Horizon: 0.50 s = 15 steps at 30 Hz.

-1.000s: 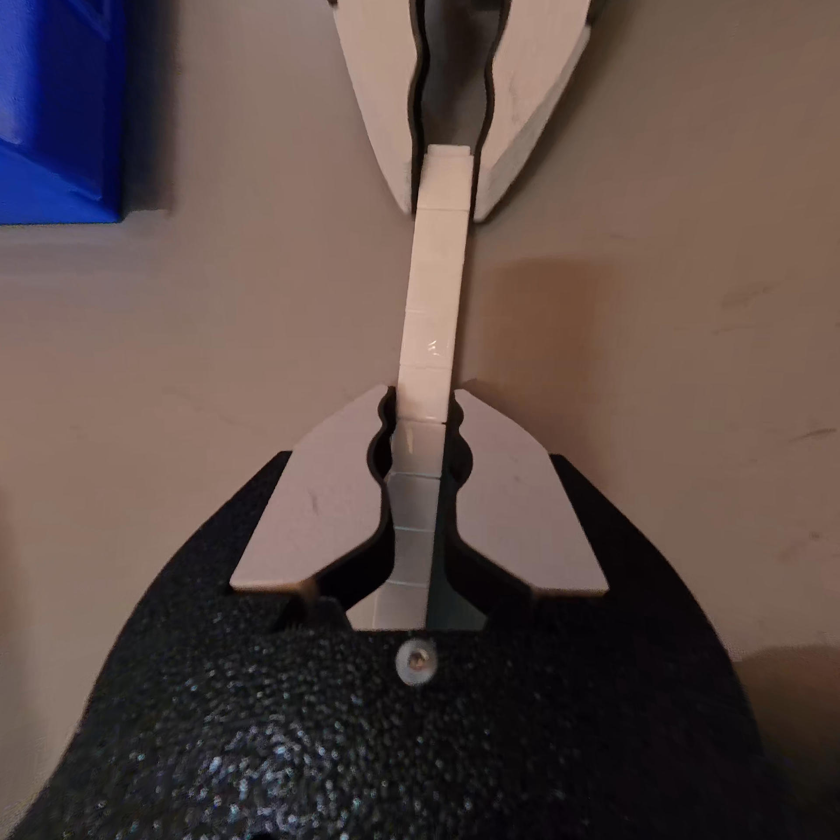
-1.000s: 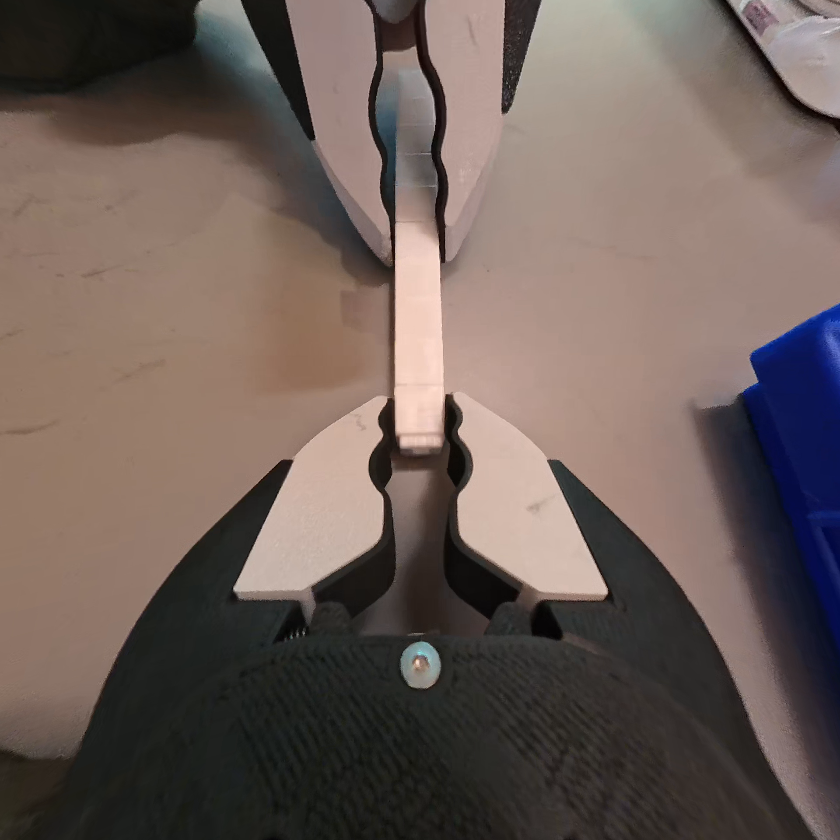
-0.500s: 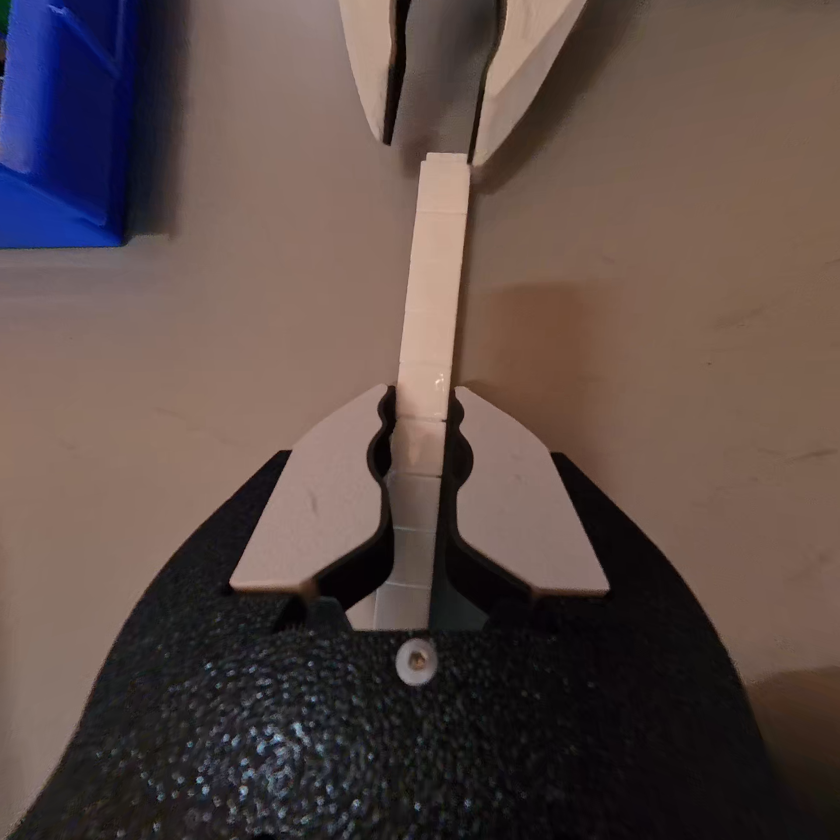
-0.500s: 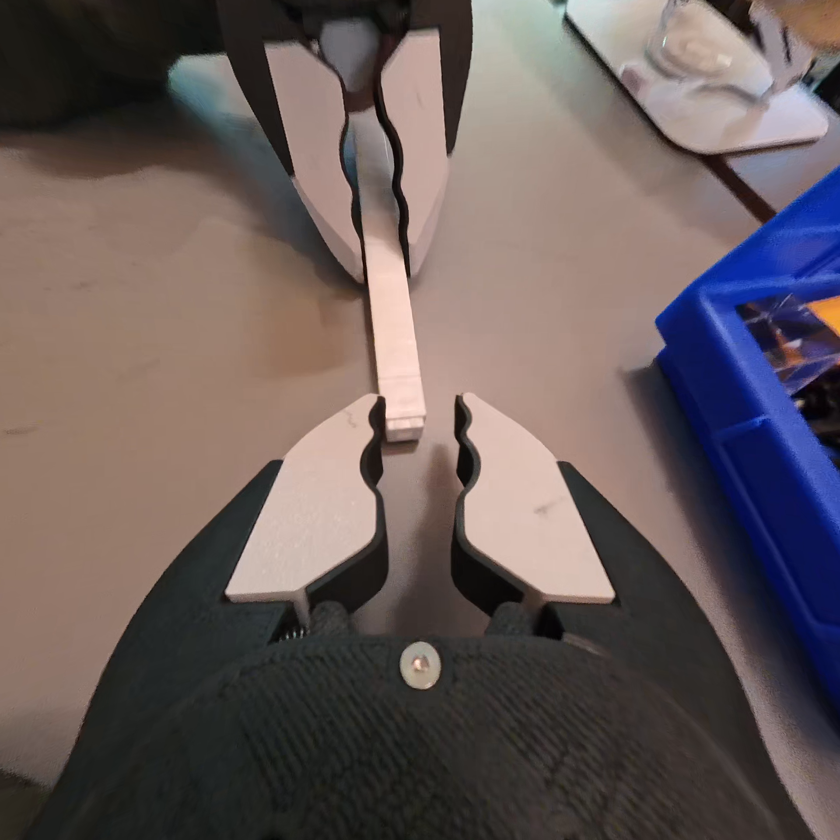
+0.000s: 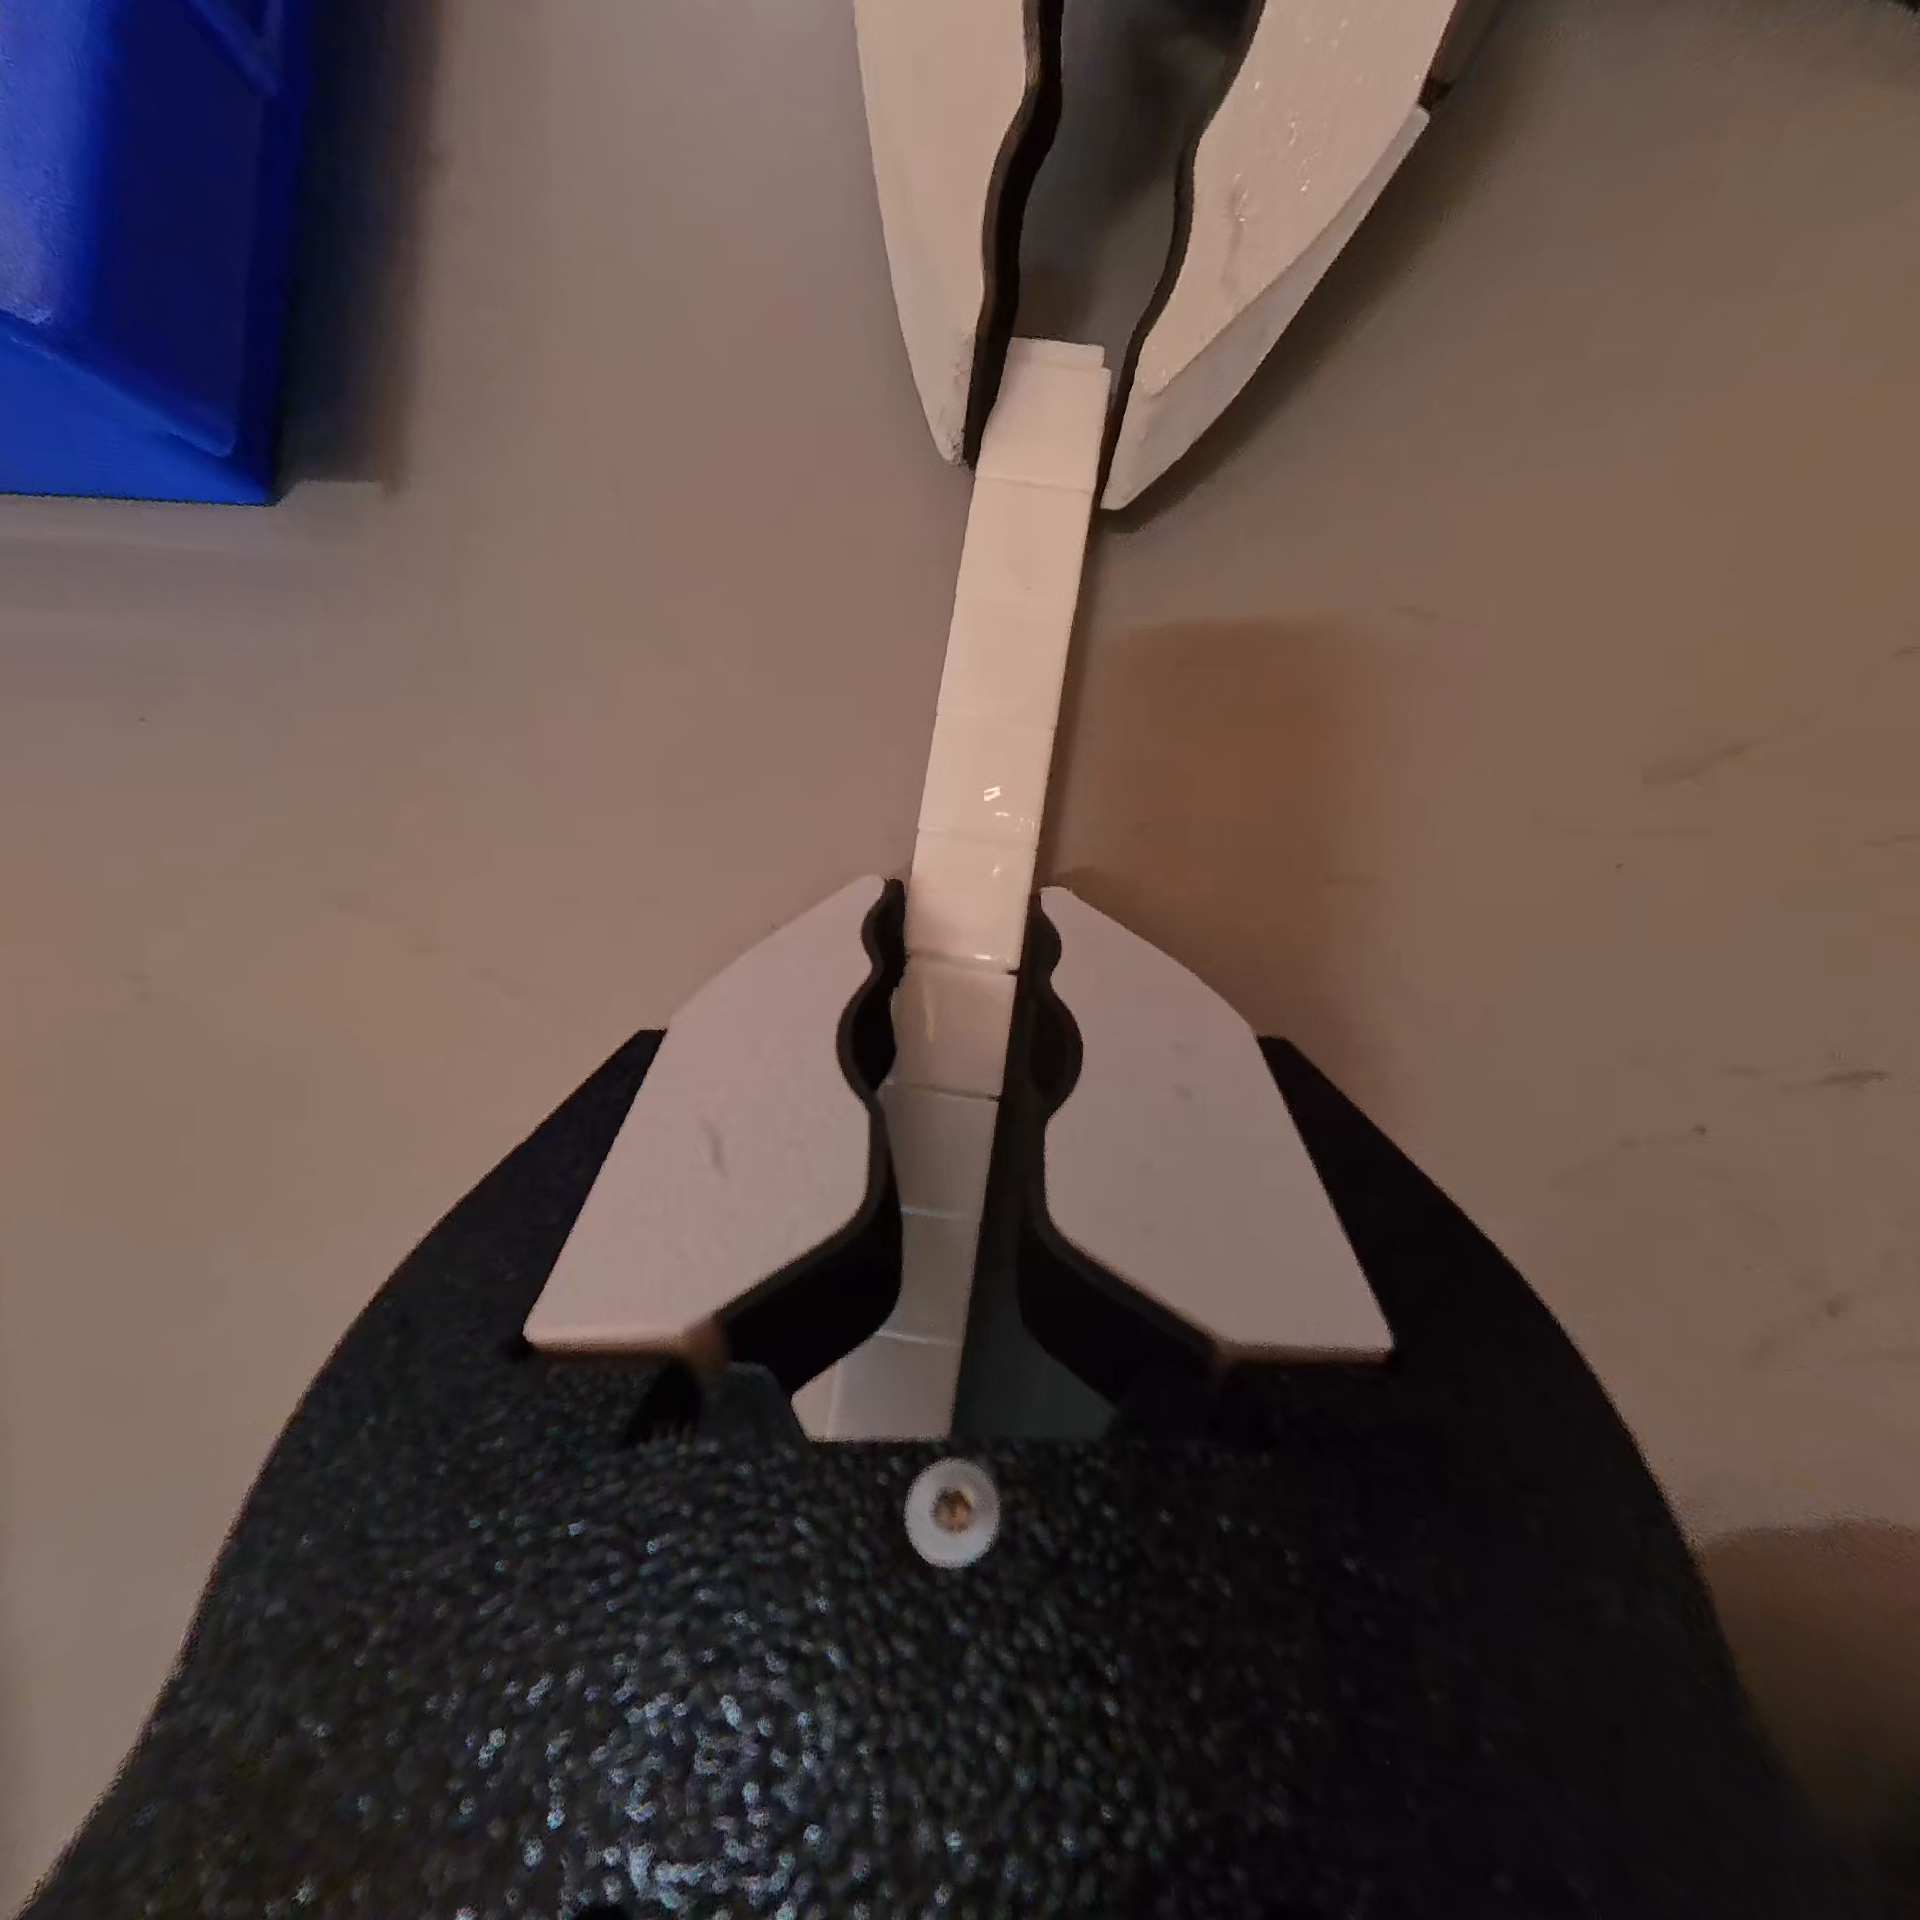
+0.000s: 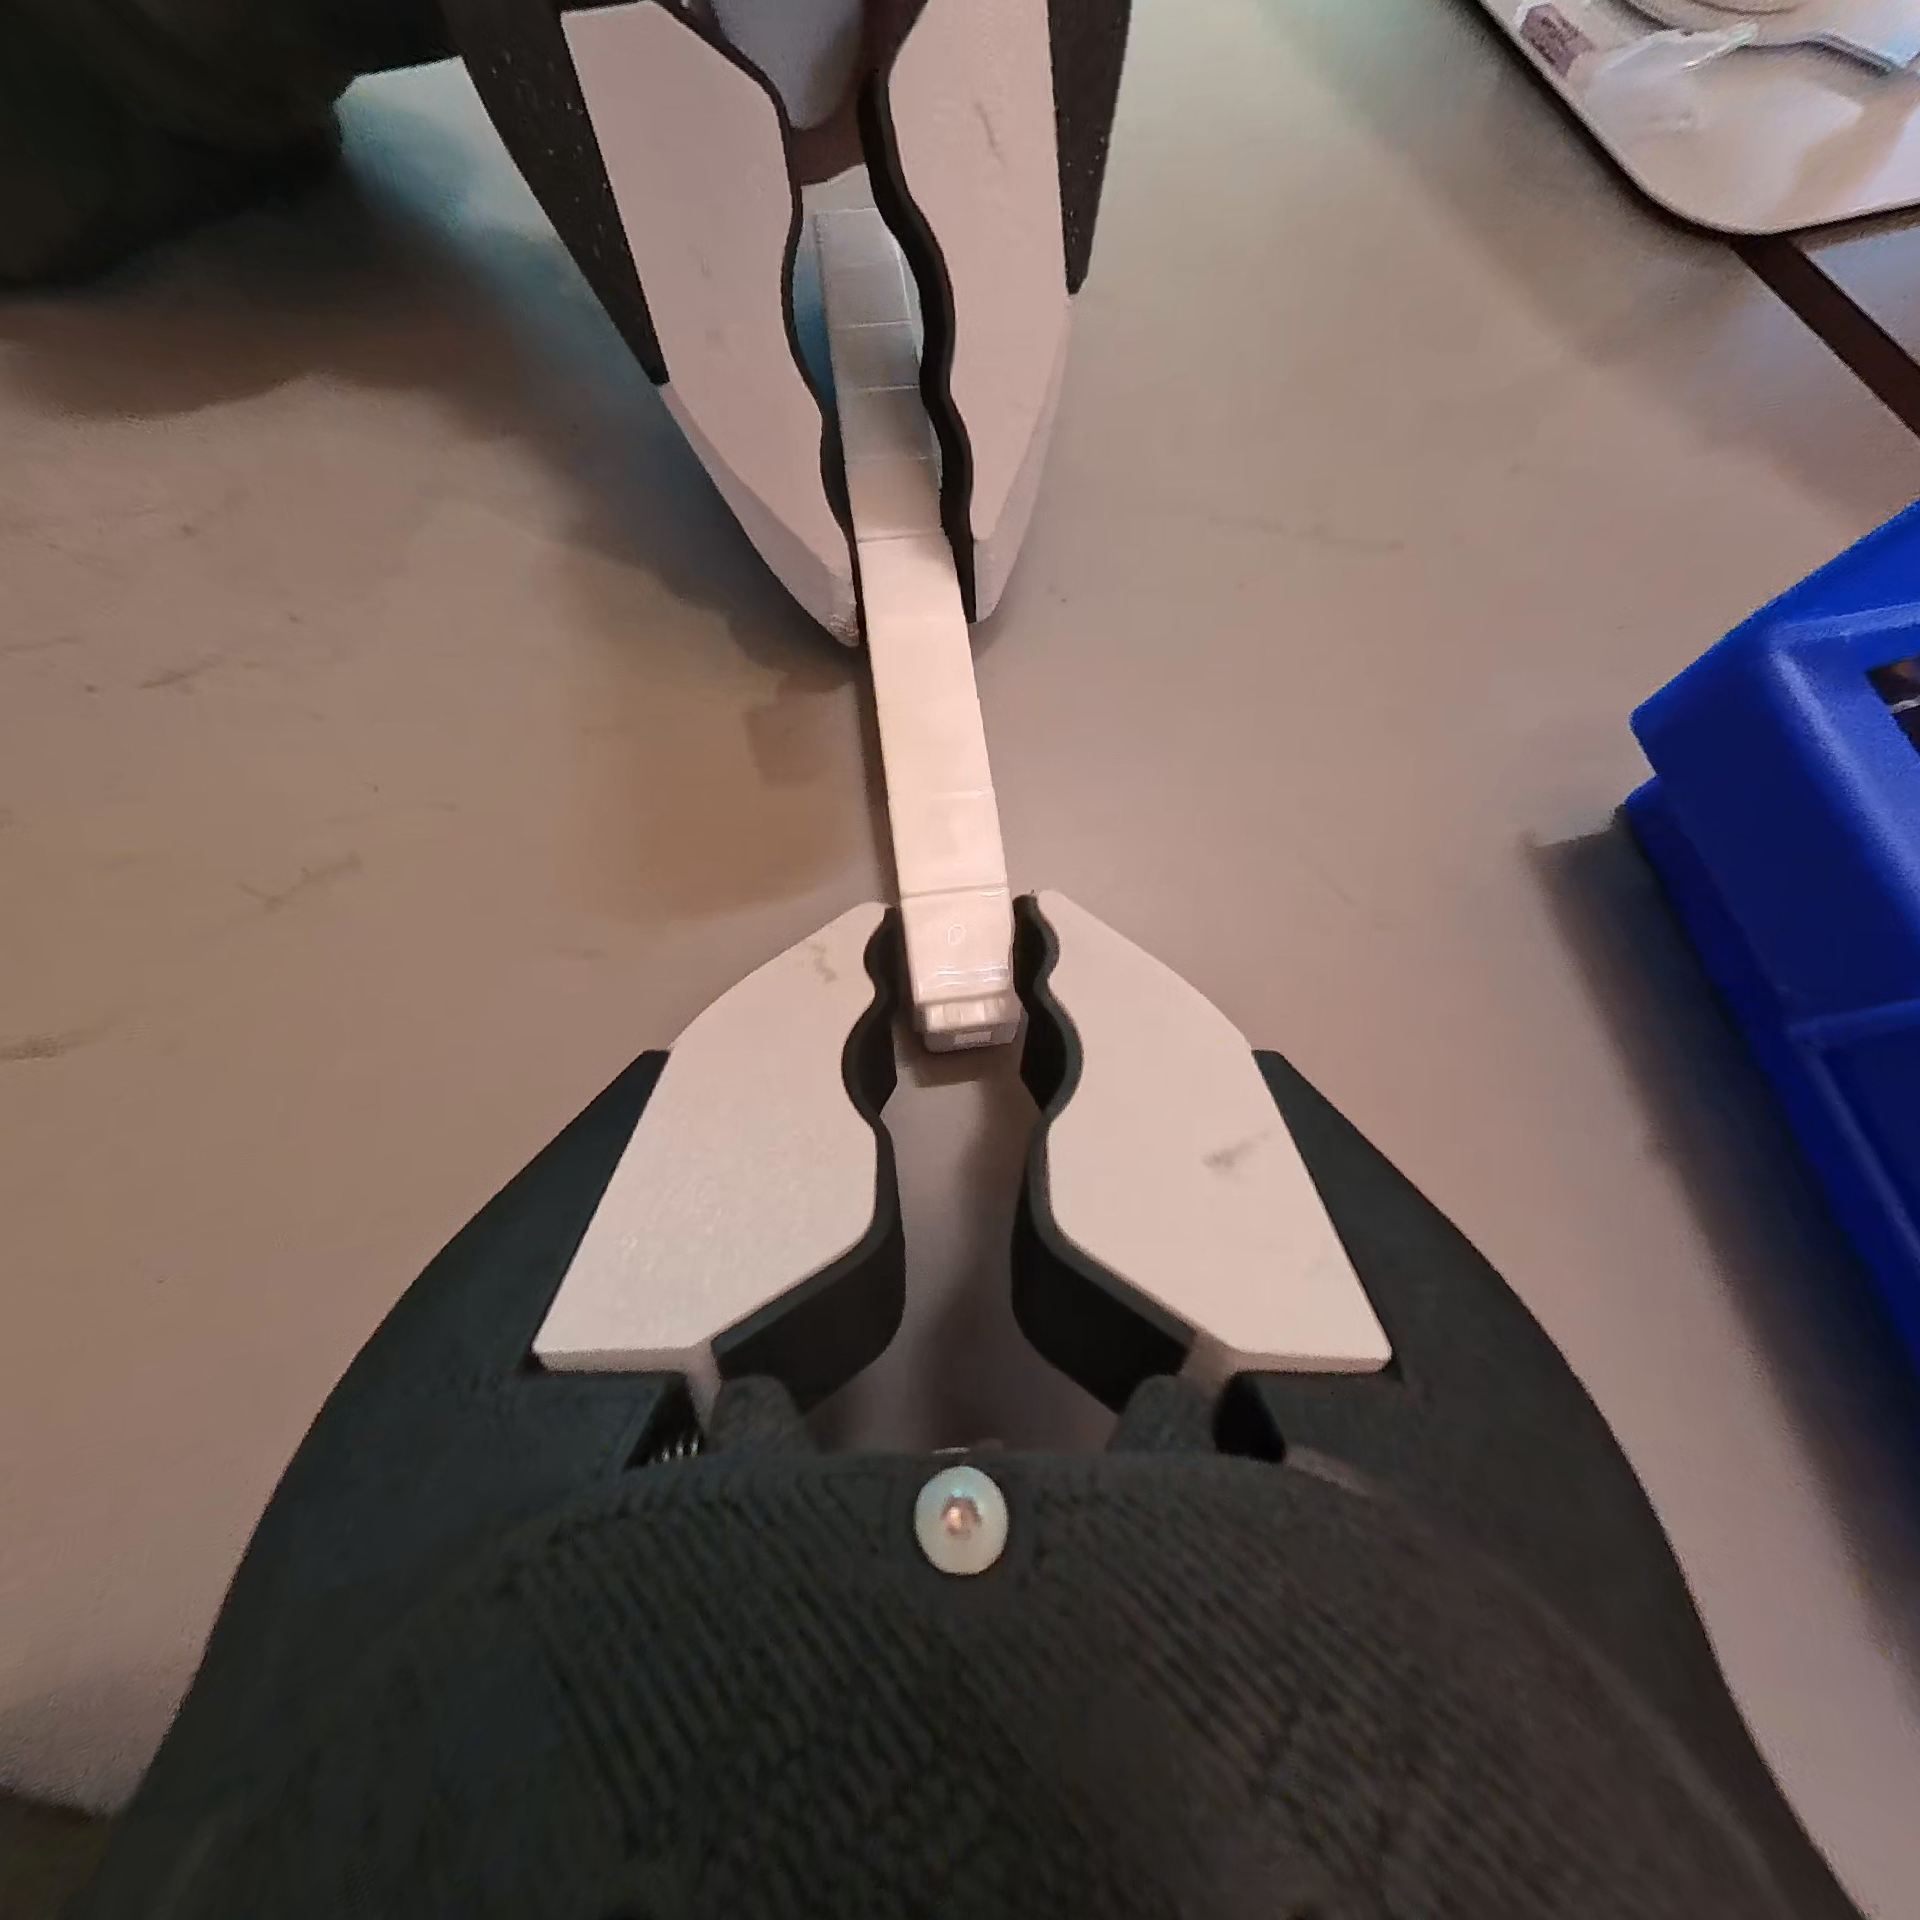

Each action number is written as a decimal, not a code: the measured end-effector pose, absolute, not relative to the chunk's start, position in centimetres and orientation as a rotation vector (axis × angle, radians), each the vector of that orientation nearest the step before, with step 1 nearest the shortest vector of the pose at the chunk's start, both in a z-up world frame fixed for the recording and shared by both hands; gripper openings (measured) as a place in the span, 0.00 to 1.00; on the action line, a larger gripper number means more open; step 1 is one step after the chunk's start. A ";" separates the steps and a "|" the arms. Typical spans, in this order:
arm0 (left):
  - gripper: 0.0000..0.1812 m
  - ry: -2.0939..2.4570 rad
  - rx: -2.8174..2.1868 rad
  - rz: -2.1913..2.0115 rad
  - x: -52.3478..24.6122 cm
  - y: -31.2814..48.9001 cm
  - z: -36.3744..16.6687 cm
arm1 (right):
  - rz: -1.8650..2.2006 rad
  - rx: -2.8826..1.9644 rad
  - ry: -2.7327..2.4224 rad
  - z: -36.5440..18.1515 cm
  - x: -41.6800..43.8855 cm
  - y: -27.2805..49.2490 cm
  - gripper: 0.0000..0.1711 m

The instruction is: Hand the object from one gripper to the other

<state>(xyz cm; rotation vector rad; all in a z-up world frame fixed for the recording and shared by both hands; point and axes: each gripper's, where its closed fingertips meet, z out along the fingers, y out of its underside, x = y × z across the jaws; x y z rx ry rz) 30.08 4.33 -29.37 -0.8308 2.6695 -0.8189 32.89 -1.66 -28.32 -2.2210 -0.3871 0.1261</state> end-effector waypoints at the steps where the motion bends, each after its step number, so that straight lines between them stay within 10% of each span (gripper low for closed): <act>1: 0.12 2.667 -0.831 -0.821 30.1 4.3 -29.4 | 0.121 -2.221 -0.389 -28.3 32.9 -1.6 0.12; 6: 0.23 2.546 -0.771 -0.743 30.9 5.4 -27.6 | 0.113 -2.187 -0.418 -27.7 32.4 -1.5 0.12; 15: 0.39 1.762 -0.721 -1.100 30.0 9.7 -9.2 | -0.235 -1.805 -0.027 -16.6 38.1 -5.7 0.12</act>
